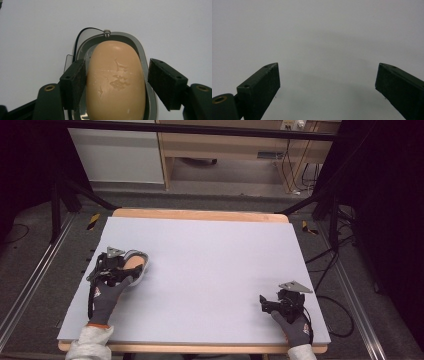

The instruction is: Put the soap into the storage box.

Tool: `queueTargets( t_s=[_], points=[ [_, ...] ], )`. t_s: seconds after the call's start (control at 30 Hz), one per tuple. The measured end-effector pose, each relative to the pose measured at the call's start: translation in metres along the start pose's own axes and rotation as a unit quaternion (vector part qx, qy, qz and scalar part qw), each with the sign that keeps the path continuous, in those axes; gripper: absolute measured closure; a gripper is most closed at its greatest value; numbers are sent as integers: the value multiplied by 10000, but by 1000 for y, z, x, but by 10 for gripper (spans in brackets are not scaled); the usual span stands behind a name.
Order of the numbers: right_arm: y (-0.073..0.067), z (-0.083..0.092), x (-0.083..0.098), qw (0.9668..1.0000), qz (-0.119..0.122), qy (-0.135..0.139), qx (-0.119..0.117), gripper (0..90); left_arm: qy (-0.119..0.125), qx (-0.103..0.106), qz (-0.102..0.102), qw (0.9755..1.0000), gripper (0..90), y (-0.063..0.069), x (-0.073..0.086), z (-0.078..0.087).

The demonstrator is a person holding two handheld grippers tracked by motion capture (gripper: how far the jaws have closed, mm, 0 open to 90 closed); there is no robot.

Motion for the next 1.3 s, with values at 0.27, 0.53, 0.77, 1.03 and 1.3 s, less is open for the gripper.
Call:
queueTargets(
  t_s=[0.27, 0.53, 0.77, 1.03, 1.3],
  points=[
    [0, 0, 0, 10000, 3, 0, -7, 60, 188, 164, -104, 9996, 309, 11, -6, 10],
    [0, 1, 0, 10000, -8, 3, 12, 60, 483, 490, -215, 9974, 324, 29, -13, 28],
    [1, 2, 0, 10000, -9, 29, 21, 59, 517, 663, -313, 9960, 342, 39, -10, 35],
    [2, 3, 0, 9999, -44, 78, 49, 59, 443, 821, -367, 9950, 361, 45, 3, 40],
    [4, 5, 1, 9999, -65, 123, 101, 59, 393, 828, -486, 9946, 385, 46, 22, 45]
  ],
)
Point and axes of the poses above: each handheld gripper's, and its own axes: z roughly backward along the jaws, x roughly out of its underside, y roughly to its right, the point moved 2 cm from there along -z, roughly forward along the jaws, and after that the axes turned 15 degrees about -x, right-handed, at the moved point
